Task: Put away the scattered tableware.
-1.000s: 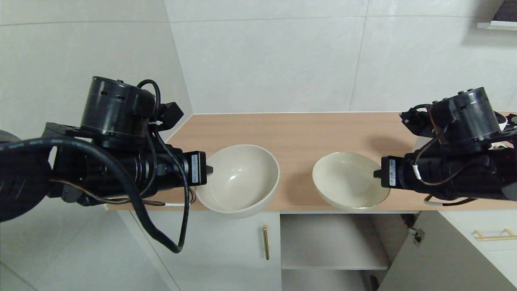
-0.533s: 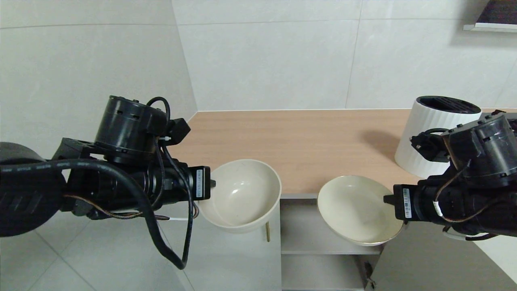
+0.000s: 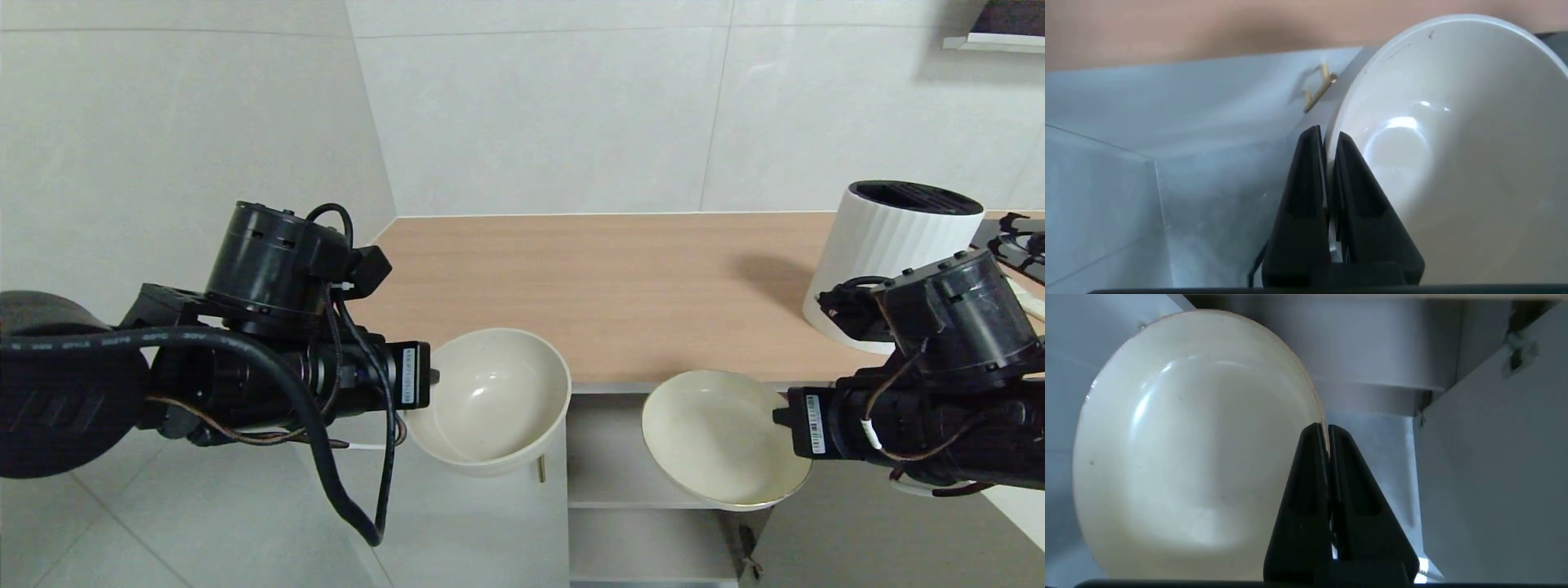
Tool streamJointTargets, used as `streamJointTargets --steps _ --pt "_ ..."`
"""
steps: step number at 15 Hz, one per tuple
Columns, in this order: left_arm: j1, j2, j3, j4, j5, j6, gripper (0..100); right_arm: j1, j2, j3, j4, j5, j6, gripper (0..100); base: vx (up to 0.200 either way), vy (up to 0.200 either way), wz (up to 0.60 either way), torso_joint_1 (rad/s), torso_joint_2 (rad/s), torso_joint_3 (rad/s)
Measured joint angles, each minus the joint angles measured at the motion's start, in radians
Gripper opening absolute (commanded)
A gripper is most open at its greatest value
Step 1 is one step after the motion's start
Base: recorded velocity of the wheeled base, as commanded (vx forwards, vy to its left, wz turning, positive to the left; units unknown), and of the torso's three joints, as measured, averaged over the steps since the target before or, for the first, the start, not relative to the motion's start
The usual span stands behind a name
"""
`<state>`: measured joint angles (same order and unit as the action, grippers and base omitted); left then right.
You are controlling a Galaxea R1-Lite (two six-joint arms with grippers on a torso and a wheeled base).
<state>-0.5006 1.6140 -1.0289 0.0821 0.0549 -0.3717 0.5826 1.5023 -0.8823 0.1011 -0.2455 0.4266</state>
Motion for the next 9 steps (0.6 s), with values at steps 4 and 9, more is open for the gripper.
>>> streamJointTargets --steps 4,9 --pt "0.0 0.007 0.0 0.001 0.0 0.003 0 0.018 0.009 0.007 0.0 0.0 -0.001 0 0.0 0.0 0.0 -0.172 0.48 0.296" --pt "-0.001 0.014 0.0 0.001 0.0 0.004 0 0.022 0.018 0.008 0.0 0.0 -0.002 0 0.0 0.0 0.0 -0.154 0.48 0.319"
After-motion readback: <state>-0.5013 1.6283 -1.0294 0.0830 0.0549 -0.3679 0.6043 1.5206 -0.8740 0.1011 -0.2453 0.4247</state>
